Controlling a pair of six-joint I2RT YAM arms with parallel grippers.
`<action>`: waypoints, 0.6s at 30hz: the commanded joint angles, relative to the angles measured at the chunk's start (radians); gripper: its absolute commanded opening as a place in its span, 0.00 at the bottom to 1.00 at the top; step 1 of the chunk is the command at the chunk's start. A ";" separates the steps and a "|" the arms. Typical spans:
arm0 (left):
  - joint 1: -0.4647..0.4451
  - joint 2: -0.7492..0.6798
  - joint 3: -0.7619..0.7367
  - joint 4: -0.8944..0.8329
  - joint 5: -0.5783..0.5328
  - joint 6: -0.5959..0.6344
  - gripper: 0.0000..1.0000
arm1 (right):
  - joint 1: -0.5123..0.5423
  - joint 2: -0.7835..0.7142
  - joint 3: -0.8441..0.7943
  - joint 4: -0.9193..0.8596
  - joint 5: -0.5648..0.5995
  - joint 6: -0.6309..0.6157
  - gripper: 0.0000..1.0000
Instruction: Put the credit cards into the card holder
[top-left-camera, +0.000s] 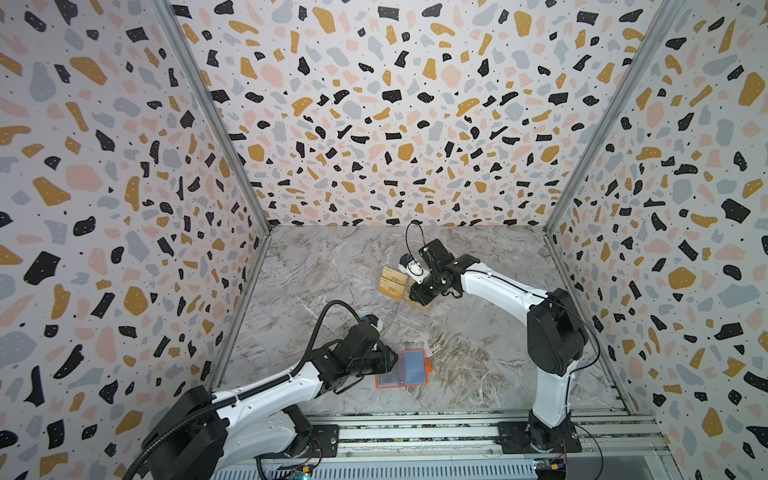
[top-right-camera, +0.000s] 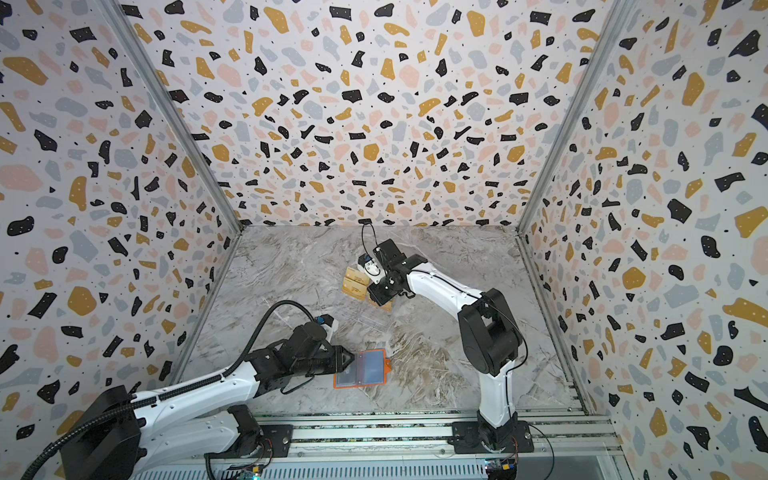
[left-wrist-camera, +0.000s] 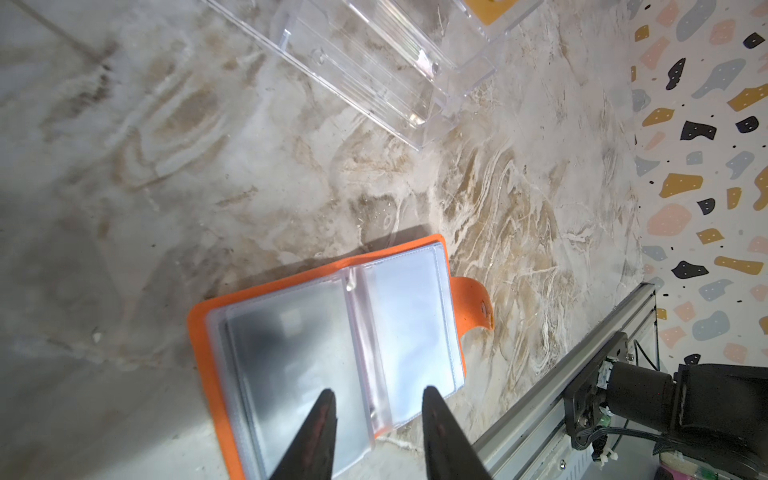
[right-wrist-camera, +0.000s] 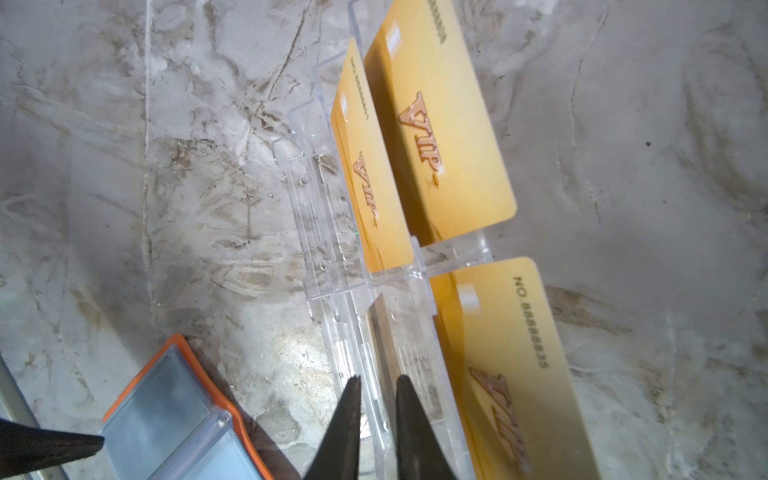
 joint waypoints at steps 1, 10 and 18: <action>0.008 -0.002 -0.011 0.017 0.000 -0.003 0.38 | 0.004 0.000 0.043 -0.033 0.031 -0.016 0.17; 0.011 -0.005 0.000 0.002 -0.007 -0.002 0.37 | 0.007 0.018 0.062 -0.047 0.019 -0.041 0.08; 0.012 -0.002 0.022 -0.020 -0.018 -0.001 0.37 | 0.006 0.001 0.067 -0.042 0.019 -0.077 0.03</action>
